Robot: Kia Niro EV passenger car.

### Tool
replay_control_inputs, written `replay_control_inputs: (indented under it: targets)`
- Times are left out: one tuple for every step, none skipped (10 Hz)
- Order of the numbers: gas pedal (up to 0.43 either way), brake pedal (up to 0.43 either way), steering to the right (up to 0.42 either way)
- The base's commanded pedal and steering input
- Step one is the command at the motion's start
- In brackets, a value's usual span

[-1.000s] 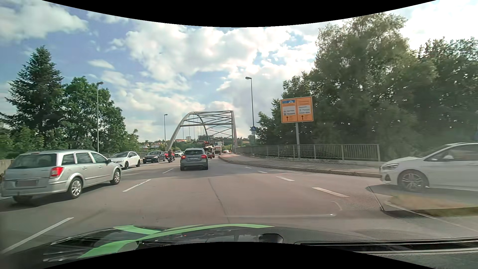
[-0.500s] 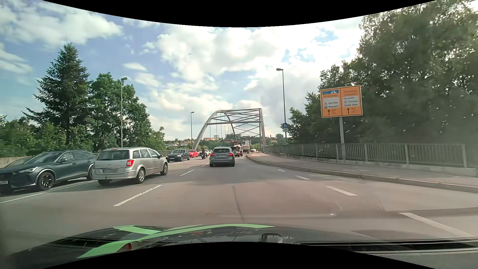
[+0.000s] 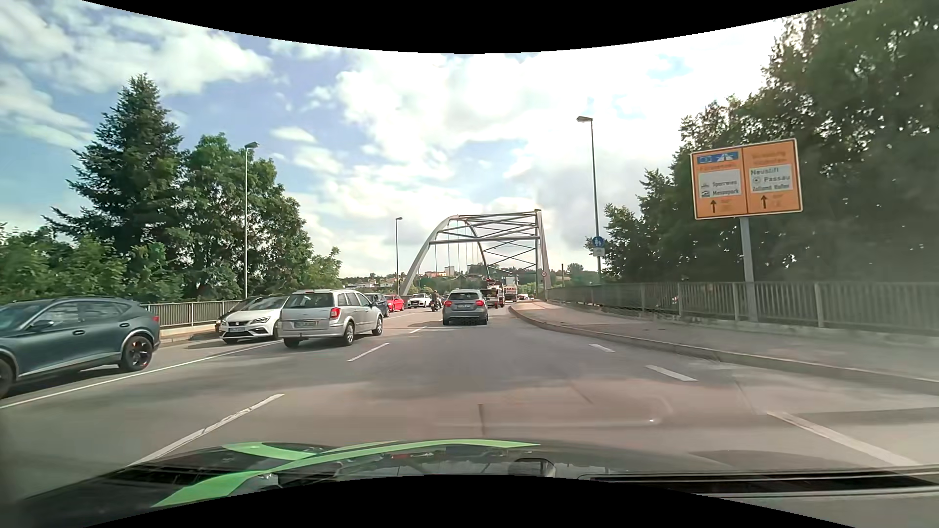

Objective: Follow the waypoints while adhering to traffic rules and regulations

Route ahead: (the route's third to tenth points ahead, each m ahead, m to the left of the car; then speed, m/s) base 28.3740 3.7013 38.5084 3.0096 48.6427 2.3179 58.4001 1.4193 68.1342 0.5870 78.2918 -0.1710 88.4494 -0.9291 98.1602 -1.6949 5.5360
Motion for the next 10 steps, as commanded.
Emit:
replay_control_inputs:
  targets:
    - [0.189, 0.000, -0.067]
    - [0.189, 0.000, -0.062]
    - [0.197, 0.000, -0.052]
    - [0.209, 0.000, -0.039]
    - [0.209, 0.000, -0.028]
    - [0.228, 0.000, -0.021]
    - [0.228, 0.000, -0.021]
    - [0.228, 0.000, -0.021]
    - [0.228, 0.000, -0.021]
    - [0.228, 0.000, -0.021]
